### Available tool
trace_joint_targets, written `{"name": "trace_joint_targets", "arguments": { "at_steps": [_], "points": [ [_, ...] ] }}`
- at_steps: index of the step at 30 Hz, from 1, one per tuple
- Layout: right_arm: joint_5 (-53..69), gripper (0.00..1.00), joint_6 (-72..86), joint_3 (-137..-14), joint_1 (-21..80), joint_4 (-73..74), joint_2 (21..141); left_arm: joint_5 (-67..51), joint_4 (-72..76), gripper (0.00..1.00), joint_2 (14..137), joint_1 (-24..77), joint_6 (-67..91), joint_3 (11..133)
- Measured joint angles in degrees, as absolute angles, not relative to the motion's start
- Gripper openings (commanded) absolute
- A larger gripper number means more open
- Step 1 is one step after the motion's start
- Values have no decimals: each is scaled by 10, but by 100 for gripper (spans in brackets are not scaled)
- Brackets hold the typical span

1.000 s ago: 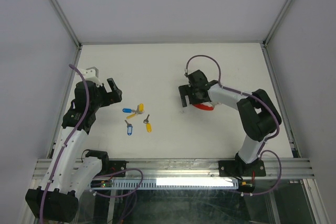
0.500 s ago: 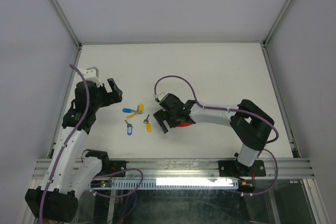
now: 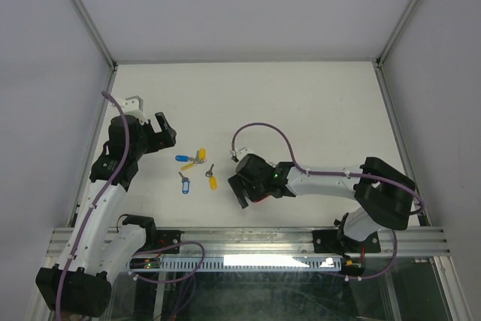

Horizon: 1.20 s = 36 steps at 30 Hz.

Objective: Put the keys on the keyring

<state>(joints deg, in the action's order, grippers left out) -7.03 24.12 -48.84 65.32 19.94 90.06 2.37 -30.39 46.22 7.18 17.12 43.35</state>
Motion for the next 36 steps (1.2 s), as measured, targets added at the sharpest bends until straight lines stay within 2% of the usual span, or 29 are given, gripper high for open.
{"name": "trace_joint_targets", "arguments": {
  "at_steps": [15,23,32,36],
  "points": [
    [-86,90,309,-444,529,262,824,14,-304,99,475,72,171,434],
    [-138,88,386,-447,487,289,802,14,-304,99,475,72,172,434],
    [-149,76,430,-441,443,294,750,14,-302,99,488,72,175,434],
    [-131,64,423,-411,409,254,696,13,-299,99,490,72,175,434]
  ]
}}
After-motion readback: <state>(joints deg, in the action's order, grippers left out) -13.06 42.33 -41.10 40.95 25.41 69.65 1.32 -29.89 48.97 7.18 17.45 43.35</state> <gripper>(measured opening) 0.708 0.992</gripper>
